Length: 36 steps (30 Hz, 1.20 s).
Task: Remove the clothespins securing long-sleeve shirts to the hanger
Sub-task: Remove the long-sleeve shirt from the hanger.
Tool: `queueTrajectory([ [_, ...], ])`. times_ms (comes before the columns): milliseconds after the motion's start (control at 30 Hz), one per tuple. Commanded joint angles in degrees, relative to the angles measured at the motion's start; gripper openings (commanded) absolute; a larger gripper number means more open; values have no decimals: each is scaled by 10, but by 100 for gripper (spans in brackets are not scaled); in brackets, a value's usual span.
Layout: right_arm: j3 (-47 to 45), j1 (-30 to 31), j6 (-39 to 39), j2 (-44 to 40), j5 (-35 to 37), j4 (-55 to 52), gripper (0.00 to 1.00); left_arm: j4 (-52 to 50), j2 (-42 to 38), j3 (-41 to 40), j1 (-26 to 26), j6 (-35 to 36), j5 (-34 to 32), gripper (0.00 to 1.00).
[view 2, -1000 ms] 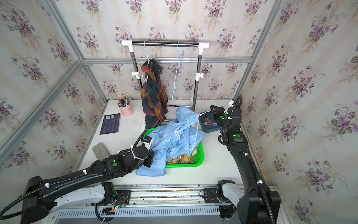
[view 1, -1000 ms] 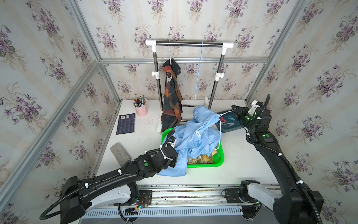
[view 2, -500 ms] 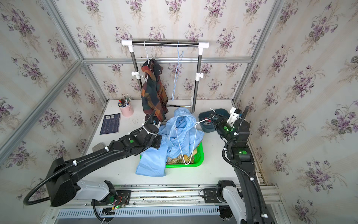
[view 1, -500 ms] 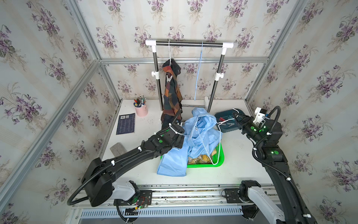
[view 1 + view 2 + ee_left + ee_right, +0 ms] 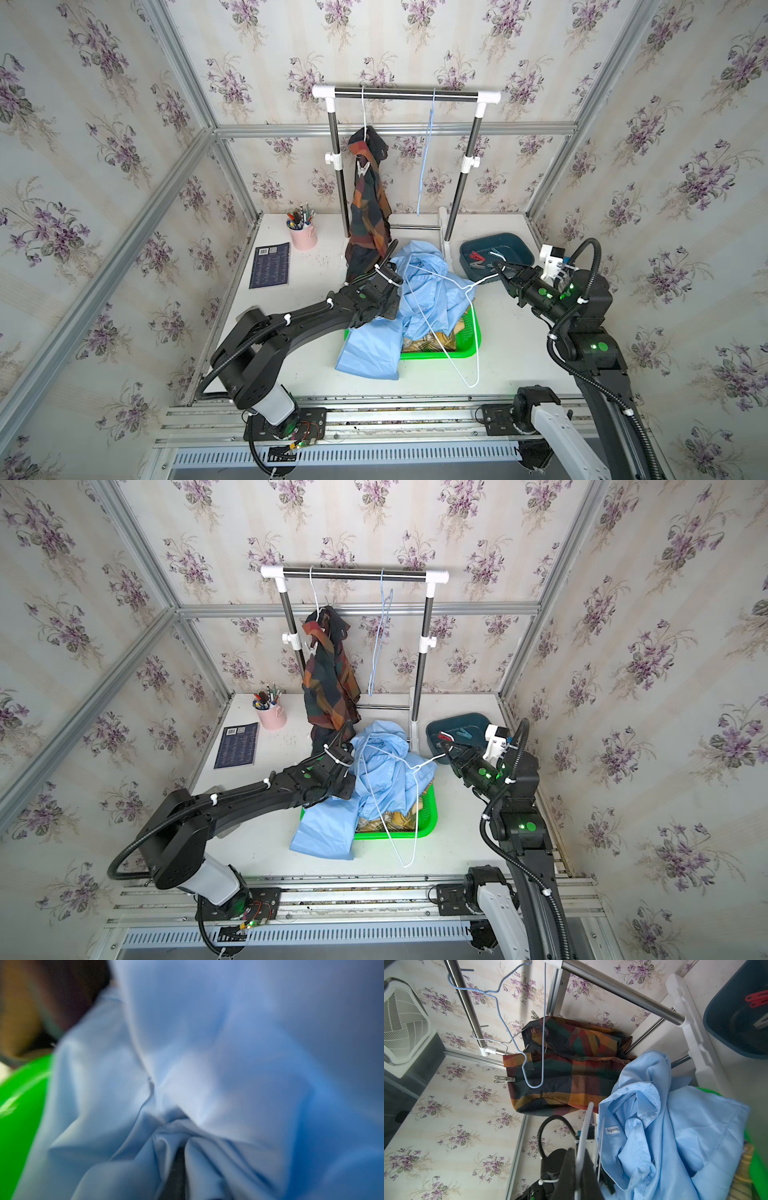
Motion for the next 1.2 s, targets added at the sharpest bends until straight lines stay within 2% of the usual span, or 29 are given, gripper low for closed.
queueTrajectory([
  [0,33,1,-57,19,-16,-26,0,-15,-50,8,1,33,20,69],
  [67,71,1,-107,26,-6,-73,0,-47,-68,23,7,49,27,82],
  [167,130,1,-173,37,-8,-152,0,-86,-88,42,25,69,63,89],
  [433,228,0,-265,30,24,-298,0,-121,-102,70,59,100,85,94],
  [567,288,0,-302,44,16,-343,0,-146,-122,111,67,129,114,98],
  [633,313,0,-320,50,4,-352,0,-153,-134,134,71,150,155,99],
  [733,325,2,-325,62,-64,-332,0,-153,-152,168,73,196,256,99],
  [867,273,11,-268,63,-180,-229,0,-151,-148,225,73,252,397,99],
  [1000,228,17,-229,65,-215,-150,0,-144,-109,285,73,262,500,99],
  [1167,200,49,-219,76,-204,-105,0,-140,-29,349,72,239,633,99],
])
